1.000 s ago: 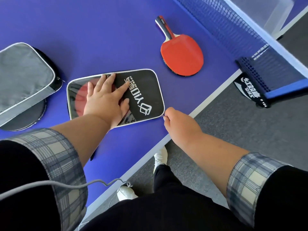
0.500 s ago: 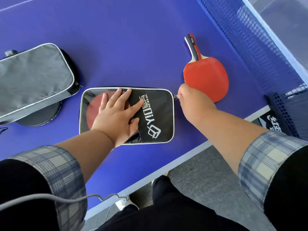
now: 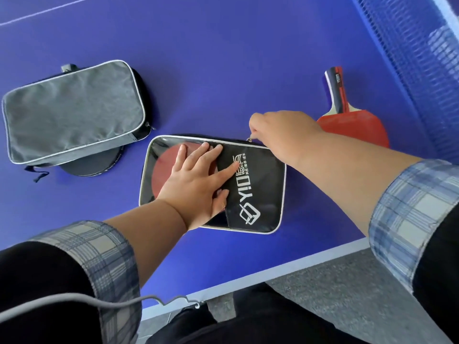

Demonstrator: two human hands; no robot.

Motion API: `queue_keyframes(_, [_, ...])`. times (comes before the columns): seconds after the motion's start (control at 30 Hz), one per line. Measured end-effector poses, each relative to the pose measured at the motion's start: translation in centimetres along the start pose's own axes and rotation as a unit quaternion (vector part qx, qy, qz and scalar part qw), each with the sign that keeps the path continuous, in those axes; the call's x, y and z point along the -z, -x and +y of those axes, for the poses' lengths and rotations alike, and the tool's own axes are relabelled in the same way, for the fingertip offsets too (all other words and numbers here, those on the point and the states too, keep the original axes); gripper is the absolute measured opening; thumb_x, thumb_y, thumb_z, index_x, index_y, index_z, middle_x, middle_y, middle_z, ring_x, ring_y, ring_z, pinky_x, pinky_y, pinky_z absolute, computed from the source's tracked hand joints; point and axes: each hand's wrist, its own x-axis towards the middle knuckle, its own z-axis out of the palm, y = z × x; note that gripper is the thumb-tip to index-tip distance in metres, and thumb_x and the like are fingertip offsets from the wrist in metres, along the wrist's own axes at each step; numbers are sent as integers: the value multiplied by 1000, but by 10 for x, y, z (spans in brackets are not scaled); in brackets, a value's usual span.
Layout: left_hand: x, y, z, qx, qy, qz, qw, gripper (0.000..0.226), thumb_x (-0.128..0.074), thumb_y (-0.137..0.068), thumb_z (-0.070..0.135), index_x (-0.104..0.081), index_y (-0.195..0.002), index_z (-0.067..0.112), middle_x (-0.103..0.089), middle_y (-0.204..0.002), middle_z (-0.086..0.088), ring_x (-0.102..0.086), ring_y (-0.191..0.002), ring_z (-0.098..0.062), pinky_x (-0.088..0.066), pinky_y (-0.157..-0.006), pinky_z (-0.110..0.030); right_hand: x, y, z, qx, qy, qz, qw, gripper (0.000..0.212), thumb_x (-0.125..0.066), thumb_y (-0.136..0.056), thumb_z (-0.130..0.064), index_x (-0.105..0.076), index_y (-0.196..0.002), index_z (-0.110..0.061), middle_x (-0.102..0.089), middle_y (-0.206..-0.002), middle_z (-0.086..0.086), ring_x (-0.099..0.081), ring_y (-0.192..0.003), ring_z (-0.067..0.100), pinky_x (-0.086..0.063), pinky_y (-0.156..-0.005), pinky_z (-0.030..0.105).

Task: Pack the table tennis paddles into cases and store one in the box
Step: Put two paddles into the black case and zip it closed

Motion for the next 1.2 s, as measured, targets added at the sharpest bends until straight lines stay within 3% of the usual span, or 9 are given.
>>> queue_keyframes(0.17, [-1,0,-1,2,5,8,1000,55,-51,-86,46,-52,-140,34,-44,-148,-14,-34,-139,-41,-18,-112,-68,-5,-32,-41,40,6,20,999,15,-51,-99,-22,-41,-89,-16,-54,-77,2,-51,-65,32,-23,-46,33])
queue_keyframes(0.4, [-7,1,-5,12,24,10,1000,56,-48,-88,49,-49,-142,36,-42,-149,-10,-30,-141,-37,-15,-113,-66,-8,-30,-51,-62,-62,27,996,15,-47,-101,-33,-50,-91,-23,-56,-82,-2,-51,-71,28,-33,-55,37])
queue_keyframes(0.53, [-7,3,-4,35,46,36,998,60,-51,-85,51,-48,-141,33,-41,-150,-9,-28,-143,-33,-12,-116,-63,-13,-10,-67,-184,-101,96,973,21,-48,-102,-25,-63,-117,-23,-67,-114,0,-60,-103,29,-43,-85,43])
queue_keyframes(0.63, [-4,-2,-1,161,103,15,981,81,-52,-78,62,-24,-148,32,-18,-161,-5,-7,-149,-26,3,-119,-54,-26,22,-89,-266,-124,167,941,30,-60,-96,-25,-62,-126,-23,-61,-132,1,-54,-123,28,-34,-108,55])
queue_keyframes(0.7, [-1,-9,-3,238,123,-20,963,92,-47,-76,73,-12,-151,32,-9,-164,-1,3,-150,-22,4,-118,-49,-38,44,-106,-285,-113,148,940,38,-62,-95,-29,-58,-133,-24,-52,-143,1,-42,-137,28,-23,-115,63])
queue_keyframes(0.83, [15,-14,-35,178,51,-37,982,78,-45,-78,77,-40,-139,29,-45,-140,-1,-32,-133,-26,-24,-107,-45,-52,66,-118,-292,-54,78,952,46,-52,-101,-34,-44,-146,-27,-29,-161,3,-17,-151,30,-15,-117,64])
queue_keyframes(0.97, [23,-3,-48,224,108,-110,962,59,-59,-80,69,-51,-120,25,-54,-116,-2,-51,-110,-28,-44,-85,-42,-49,54,-139,-307,-61,90,946,47,-53,-99,-25,-45,-145,-28,-24,-163,6,-12,-152,31,-11,-117,65])
queue_keyframes(1.07, [20,12,-38,271,209,-127,931,49,-63,-82,61,-53,-115,26,-54,-110,0,-56,-101,-25,-48,-71,-39,-54,44,-167,-298,-98,90,945,52,-48,-99,-33,-40,-149,-25,-23,-164,5,-10,-153,29,-9,-118,62])
queue_keyframes(1.2, [10,35,-44,245,313,-141,907,27,-45,-96,50,-54,-99,25,-62,-86,8,-62,-70,-15,-47,-56,-31,-69,54,-177,-272,-51,82,958,61,-28,-99,-40,-24,-157,-20,-15,-167,4,-3,-154,24,-7,-121,57])
